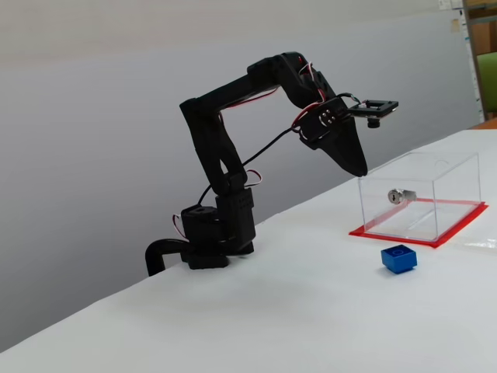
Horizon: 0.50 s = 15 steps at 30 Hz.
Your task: Pick the blue lego brick and place it into the transparent box
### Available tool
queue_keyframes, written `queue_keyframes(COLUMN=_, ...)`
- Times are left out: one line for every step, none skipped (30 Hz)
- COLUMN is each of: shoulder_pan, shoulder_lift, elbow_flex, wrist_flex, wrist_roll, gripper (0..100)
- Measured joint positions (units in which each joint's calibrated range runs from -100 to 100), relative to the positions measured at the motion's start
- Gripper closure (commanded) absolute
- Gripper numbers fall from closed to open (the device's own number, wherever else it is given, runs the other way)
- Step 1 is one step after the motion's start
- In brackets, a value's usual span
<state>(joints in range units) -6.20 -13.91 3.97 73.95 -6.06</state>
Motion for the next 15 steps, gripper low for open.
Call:
queue_keyframes(shoulder_pan=0.0, shoulder_lift=1.18, elbow_flex=-0.88, wrist_flex=0.0, wrist_roll=0.0, gripper=98)
queue_keyframes(shoulder_pan=0.0, shoulder_lift=2.2, elbow_flex=-1.59, wrist_flex=0.0, wrist_roll=0.0, gripper=98)
queue_keyframes(shoulder_pan=0.0, shoulder_lift=3.13, elbow_flex=-2.12, wrist_flex=0.0, wrist_roll=0.0, gripper=98)
queue_keyframes(shoulder_pan=0.0, shoulder_lift=3.97, elbow_flex=-2.56, wrist_flex=0.0, wrist_roll=0.1, gripper=98)
queue_keyframes(shoulder_pan=0.0, shoulder_lift=4.74, elbow_flex=-2.82, wrist_flex=0.0, wrist_roll=0.44, gripper=98)
queue_keyframes(shoulder_pan=0.0, shoulder_lift=5.41, elbow_flex=-3.09, wrist_flex=0.0, wrist_roll=1.12, gripper=98)
queue_keyframes(shoulder_pan=0.0, shoulder_lift=5.75, elbow_flex=-3.18, wrist_flex=0.0, wrist_roll=1.71, gripper=98)
queue_keyframes(shoulder_pan=0.0, shoulder_lift=6.34, elbow_flex=-3.35, wrist_flex=0.0, wrist_roll=2.3, gripper=98)
queue_keyframes(shoulder_pan=0.11, shoulder_lift=6.93, elbow_flex=-3.8, wrist_flex=0.0, wrist_roll=2.78, gripper=98)
queue_keyframes(shoulder_pan=0.11, shoulder_lift=7.44, elbow_flex=-3.88, wrist_flex=0.0, wrist_roll=3.22, gripper=98)
queue_keyframes(shoulder_pan=0.11, shoulder_lift=8.03, elbow_flex=-3.88, wrist_flex=0.0, wrist_roll=3.71, gripper=98)
queue_keyframes(shoulder_pan=0.11, shoulder_lift=8.63, elbow_flex=-4.06, wrist_flex=0.0, wrist_roll=4.3, gripper=98)
queue_keyframes(shoulder_pan=0.11, shoulder_lift=9.13, elbow_flex=-4.06, wrist_flex=0.0, wrist_roll=4.64, gripper=98)
queue_keyframes(shoulder_pan=0.11, shoulder_lift=9.81, elbow_flex=-4.06, wrist_flex=0.0, wrist_roll=4.84, gripper=98)
queue_keyframes(shoulder_pan=0.11, shoulder_lift=10.4, elbow_flex=-4.06, wrist_flex=0.0, wrist_roll=4.89, gripper=98)
